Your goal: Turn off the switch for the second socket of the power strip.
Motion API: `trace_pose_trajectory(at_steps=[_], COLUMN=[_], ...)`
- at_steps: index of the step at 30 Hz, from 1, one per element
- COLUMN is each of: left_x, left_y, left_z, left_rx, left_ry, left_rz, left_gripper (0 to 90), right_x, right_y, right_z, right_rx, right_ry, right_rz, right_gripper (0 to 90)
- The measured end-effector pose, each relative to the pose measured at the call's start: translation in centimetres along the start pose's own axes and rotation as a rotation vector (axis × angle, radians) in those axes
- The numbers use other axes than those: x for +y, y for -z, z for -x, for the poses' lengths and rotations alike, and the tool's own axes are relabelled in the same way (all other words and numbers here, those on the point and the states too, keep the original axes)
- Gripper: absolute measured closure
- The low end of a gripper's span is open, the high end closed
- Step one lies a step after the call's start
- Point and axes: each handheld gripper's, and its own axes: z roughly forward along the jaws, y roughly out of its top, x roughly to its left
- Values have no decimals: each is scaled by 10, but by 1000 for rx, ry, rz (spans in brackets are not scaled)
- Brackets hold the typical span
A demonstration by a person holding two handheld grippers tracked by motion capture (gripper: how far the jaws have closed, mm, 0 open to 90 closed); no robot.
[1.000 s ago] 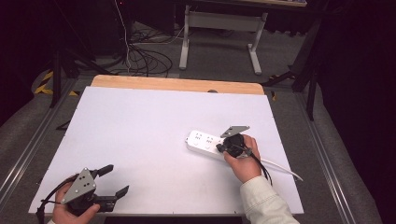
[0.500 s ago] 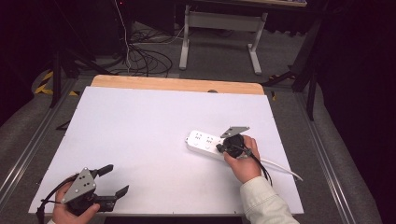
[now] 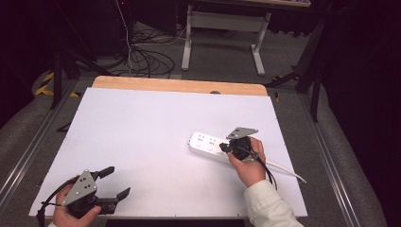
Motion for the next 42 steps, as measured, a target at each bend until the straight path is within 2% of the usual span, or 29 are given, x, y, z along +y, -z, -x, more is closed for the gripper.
trace_pose_trajectory(at_steps=[5, 9, 17, 28, 29, 33, 38, 42], left_x=[0, 0, 0, 0, 1, 1, 1, 1], left_y=[0, 0, 0, 1, 1, 1, 1, 1], left_z=[0, 0, 0, 0, 0, 0, 1, 1], left_rx=[1, 1, 1, 0, 0, 0, -1, -2], left_ry=[-7, -8, -7, -2, -2, -3, -3, -7], left_rz=[-1, -2, -2, 4, 4, 4, 6, 8], left_gripper=[150, 150, 150, 148, 147, 146, 145, 143], right_x=[0, 4, 8, 7, 7, 6, 4, 2], right_y=[7, 18, 26, 36, 39, 45, 58, 65], right_z=[0, 0, -3, -1, -1, -2, -6, -10], right_rx=[3, 0, 1, 16, 13, 14, 34, 52], right_ry=[-7, -4, 12, -17, -20, -18, -11, -10], right_rz=[19, 56, 74, 115, 125, 137, 168, 187], right_gripper=[900, 900, 900, 900, 851, 845, 717, 658])
